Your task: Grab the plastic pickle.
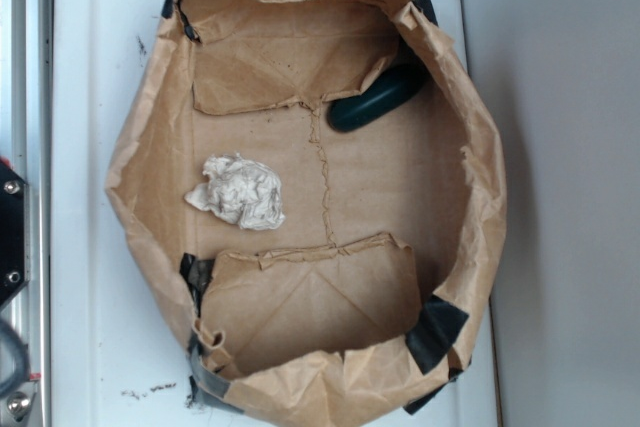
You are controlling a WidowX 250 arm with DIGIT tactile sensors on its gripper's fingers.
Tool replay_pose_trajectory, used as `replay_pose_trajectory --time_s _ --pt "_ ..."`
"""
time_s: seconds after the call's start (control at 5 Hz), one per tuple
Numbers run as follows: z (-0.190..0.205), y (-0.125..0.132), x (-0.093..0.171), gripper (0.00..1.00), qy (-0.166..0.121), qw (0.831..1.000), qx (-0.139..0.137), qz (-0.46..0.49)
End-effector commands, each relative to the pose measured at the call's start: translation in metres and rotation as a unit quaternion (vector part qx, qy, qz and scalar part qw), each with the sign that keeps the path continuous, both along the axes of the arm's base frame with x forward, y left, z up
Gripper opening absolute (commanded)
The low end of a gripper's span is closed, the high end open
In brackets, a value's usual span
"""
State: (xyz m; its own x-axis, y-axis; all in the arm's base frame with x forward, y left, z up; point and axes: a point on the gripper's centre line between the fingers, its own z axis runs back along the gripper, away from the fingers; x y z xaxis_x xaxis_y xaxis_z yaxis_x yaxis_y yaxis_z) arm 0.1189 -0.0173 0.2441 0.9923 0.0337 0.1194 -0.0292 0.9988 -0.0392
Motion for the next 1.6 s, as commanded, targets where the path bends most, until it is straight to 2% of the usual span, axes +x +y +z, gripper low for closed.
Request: replay_pose_trajectory --time_s 0.0,0.2,0.4,1.0,1.2,1.4 --pt "0.000 0.000 0.000 1.00 0.000 1.000 0.000 0.000" --pt "0.003 -0.005 0.014 1.00 -0.016 1.000 0.008 0.003" --pt "0.003 0.005 0.058 1.00 -0.016 1.000 0.016 0.011" --pt "0.003 0.005 0.058 1.00 -0.016 1.000 0.016 0.011" --pt "-0.046 0.024 0.093 1.00 -0.047 0.999 0.023 -0.006" --pt "-0.086 0.045 0.115 1.00 -0.056 0.998 0.003 0.012"
